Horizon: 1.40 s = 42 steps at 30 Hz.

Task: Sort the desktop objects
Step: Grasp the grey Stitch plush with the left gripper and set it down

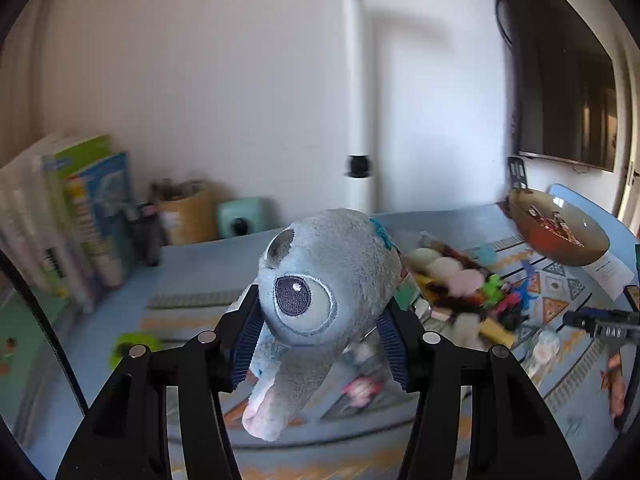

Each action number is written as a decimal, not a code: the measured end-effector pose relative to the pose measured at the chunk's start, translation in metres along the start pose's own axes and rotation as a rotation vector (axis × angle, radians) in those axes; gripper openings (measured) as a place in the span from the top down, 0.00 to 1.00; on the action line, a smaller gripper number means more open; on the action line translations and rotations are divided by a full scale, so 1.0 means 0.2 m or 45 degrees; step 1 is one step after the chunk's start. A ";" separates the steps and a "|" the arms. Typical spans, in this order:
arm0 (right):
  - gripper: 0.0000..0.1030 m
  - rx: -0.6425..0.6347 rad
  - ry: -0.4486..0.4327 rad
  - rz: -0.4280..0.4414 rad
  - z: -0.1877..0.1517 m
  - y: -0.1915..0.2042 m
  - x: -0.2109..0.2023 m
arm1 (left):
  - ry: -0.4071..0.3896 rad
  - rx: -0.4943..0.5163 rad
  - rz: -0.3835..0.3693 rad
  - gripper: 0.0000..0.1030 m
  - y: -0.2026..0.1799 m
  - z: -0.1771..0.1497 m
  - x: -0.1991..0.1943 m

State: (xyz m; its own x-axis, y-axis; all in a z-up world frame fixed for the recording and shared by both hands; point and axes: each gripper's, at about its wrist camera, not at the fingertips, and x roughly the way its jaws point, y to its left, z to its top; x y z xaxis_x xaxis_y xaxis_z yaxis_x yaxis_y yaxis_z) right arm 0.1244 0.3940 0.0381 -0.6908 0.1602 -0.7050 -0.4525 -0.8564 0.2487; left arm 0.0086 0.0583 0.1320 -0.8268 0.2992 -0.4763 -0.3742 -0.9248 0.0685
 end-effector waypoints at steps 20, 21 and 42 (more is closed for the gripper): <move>0.30 -0.001 0.019 -0.019 0.00 0.00 0.01 | 0.293 0.101 -0.039 0.20 -0.06 -0.39 0.14; 0.30 0.004 0.014 -0.009 0.00 0.00 0.01 | 0.290 0.109 -0.029 0.20 -0.06 -0.39 0.15; 0.29 -0.118 0.265 0.427 -0.10 0.29 0.07 | 0.325 0.147 0.035 0.22 -0.09 -0.40 0.18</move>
State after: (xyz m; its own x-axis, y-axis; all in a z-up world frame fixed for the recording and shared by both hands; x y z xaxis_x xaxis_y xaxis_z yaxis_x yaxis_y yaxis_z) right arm 0.1001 0.3367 0.0295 -0.6581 -0.2305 -0.7168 -0.1620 -0.8863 0.4338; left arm 0.0189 0.0671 0.0438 -0.7103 0.1917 -0.6773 -0.4105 -0.8945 0.1773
